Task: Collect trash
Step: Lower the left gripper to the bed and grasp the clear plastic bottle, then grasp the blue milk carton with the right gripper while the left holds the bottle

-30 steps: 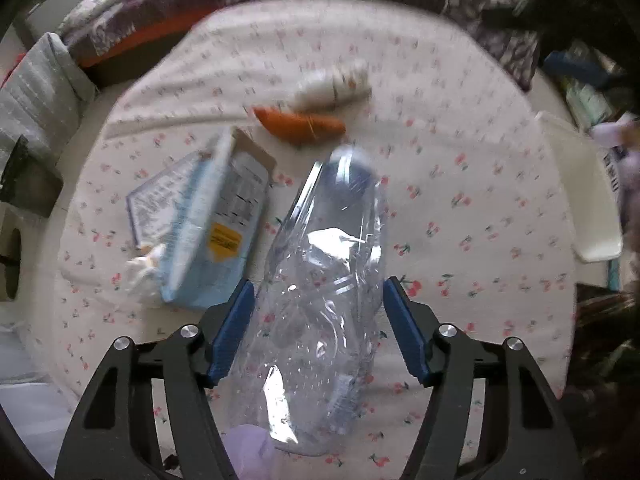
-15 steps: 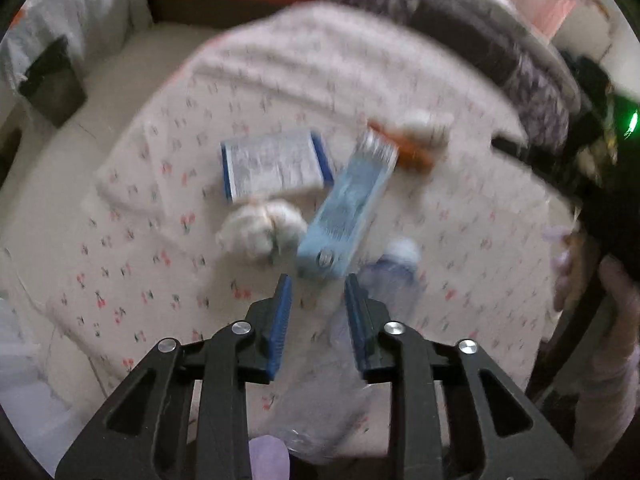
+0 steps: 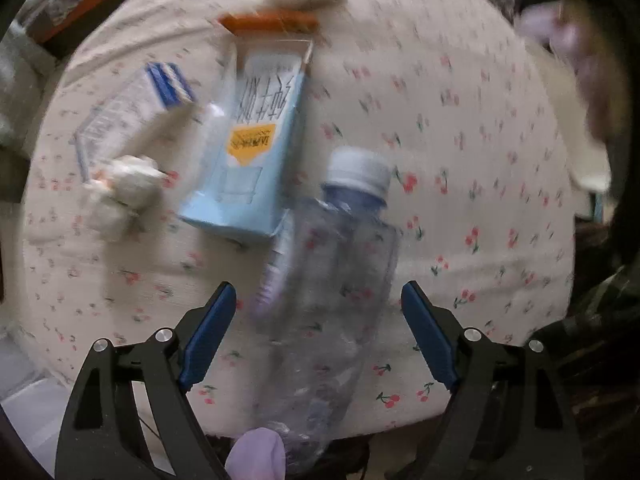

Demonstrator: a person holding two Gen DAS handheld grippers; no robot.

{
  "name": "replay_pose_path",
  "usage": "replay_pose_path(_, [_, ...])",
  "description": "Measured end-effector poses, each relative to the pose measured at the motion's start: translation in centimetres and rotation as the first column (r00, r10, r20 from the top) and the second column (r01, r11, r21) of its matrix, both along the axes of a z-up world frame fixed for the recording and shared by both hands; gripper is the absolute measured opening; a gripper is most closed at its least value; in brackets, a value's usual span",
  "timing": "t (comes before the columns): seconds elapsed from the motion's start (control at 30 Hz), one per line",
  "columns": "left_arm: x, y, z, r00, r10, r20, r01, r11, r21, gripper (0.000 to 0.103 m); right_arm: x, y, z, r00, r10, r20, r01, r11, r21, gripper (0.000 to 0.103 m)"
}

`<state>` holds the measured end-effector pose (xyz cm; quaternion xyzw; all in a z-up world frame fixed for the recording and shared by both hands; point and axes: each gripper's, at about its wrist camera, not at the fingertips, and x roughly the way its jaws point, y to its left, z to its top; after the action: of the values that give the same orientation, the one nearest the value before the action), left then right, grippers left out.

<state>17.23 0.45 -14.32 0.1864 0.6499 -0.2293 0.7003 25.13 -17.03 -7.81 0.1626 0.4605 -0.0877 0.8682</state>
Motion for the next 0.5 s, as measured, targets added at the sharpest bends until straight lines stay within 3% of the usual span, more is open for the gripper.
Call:
replay_pose_path(0.07, [-0.6,-0.5,-0.8,1.000,-0.015,0.014,0.015,0.999,0.032,0.064,0.0,-0.3,0.0,1.000,-0.002,-0.006,0.002,1.000,0.003,0.087])
replay_pose_path(0.17, [-1.2,-0.3,-0.1,1.000,-0.022,0.023,0.022,0.999,-0.028,0.063,-0.2,-0.4,0.1,1.000,0.002,-0.010,-0.002,1.000,0.014,0.087])
replay_pose_path(0.27, [-1.9,0.7,2.3,0.997,-0.018,0.079,0.025,0.995,-0.094,0.062,-0.3,-0.4,0.4,1.000,0.001,0.003,-0.001,1.000,0.014,0.087])
replay_pose_path(0.4, [-1.4,4.7,6.7,0.985,0.093,0.145,-0.062,0.977,-0.205,0.062,-0.2,-0.1,0.2,1.000,-0.004,-0.002,0.004,0.999,0.033,0.087])
replay_pose_path(0.5, [-0.3,8.2,9.9,0.953,0.235,0.190,-0.165,0.932,-0.323,0.062,-0.2,1.4,-0.7,0.999,0.024,-0.031,-0.022,0.998,0.058,0.087])
